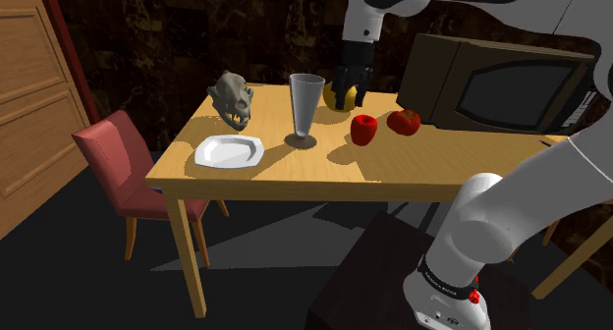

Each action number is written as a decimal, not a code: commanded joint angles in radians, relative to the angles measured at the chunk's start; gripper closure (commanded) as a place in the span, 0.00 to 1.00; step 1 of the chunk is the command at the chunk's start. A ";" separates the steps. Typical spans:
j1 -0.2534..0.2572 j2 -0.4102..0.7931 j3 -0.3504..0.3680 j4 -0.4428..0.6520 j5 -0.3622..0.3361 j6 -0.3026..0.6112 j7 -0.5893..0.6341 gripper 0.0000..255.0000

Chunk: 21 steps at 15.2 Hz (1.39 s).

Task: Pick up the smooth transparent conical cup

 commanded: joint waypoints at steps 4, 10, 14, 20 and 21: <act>-0.002 0.204 -0.053 0.242 0.015 -0.047 -0.081 0.00; -0.022 0.469 -0.109 0.598 0.067 -0.155 -0.175 0.00; -0.058 0.660 -0.133 0.880 0.120 -0.261 -0.224 0.00; -0.047 0.611 -0.128 0.729 0.105 -0.157 -0.230 0.00; -0.046 0.605 -0.127 0.706 0.103 -0.141 -0.231 0.00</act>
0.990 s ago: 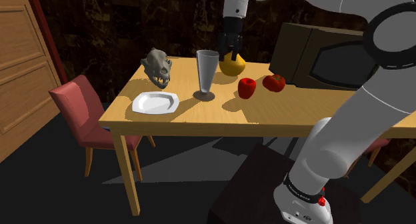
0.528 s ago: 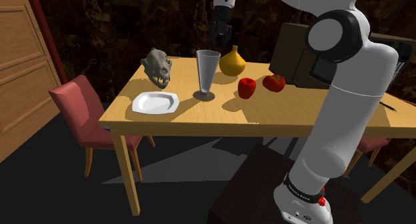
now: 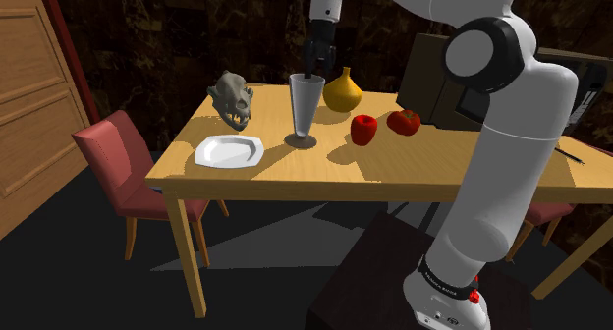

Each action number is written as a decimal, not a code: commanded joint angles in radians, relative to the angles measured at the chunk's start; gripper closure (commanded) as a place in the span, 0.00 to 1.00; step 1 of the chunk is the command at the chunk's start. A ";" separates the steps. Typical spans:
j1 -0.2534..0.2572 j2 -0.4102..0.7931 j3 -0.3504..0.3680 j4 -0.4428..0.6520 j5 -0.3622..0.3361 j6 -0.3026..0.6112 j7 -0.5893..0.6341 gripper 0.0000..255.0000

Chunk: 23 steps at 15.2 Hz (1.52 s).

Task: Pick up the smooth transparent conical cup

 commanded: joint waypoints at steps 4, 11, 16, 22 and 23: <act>0.002 -0.009 0.001 -0.030 -0.002 0.022 -0.001 1.00; 0.002 -0.008 0.001 -0.029 -0.002 0.022 -0.001 1.00; -0.004 0.018 -0.001 0.060 0.005 -0.042 0.003 1.00; -0.018 0.076 -0.005 0.227 0.023 -0.152 0.009 1.00; -0.021 0.088 -0.006 0.259 0.028 -0.172 0.011 1.00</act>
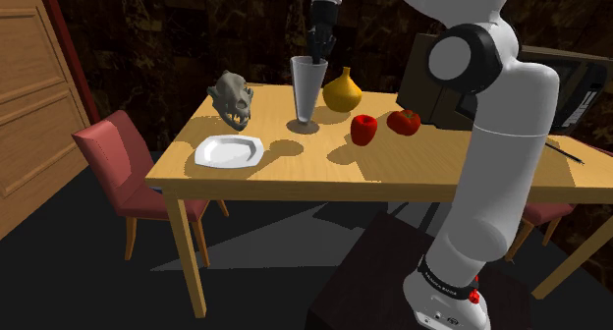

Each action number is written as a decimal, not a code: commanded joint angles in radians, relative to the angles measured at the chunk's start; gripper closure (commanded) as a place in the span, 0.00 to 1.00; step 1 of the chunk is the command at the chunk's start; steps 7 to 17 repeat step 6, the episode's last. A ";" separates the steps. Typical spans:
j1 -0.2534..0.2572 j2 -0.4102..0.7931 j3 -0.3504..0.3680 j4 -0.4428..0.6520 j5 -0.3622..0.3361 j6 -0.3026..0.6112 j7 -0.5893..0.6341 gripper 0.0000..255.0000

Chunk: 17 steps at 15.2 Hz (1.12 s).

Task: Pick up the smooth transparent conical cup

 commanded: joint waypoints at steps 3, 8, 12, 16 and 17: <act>-0.015 0.053 -0.002 0.137 0.018 -0.085 0.006 1.00; -0.022 0.075 -0.002 0.187 0.026 -0.114 0.009 1.00; -0.022 0.075 -0.002 0.187 0.026 -0.114 0.009 1.00; -0.022 0.075 -0.002 0.187 0.026 -0.114 0.009 1.00; -0.022 0.075 -0.002 0.187 0.026 -0.114 0.009 1.00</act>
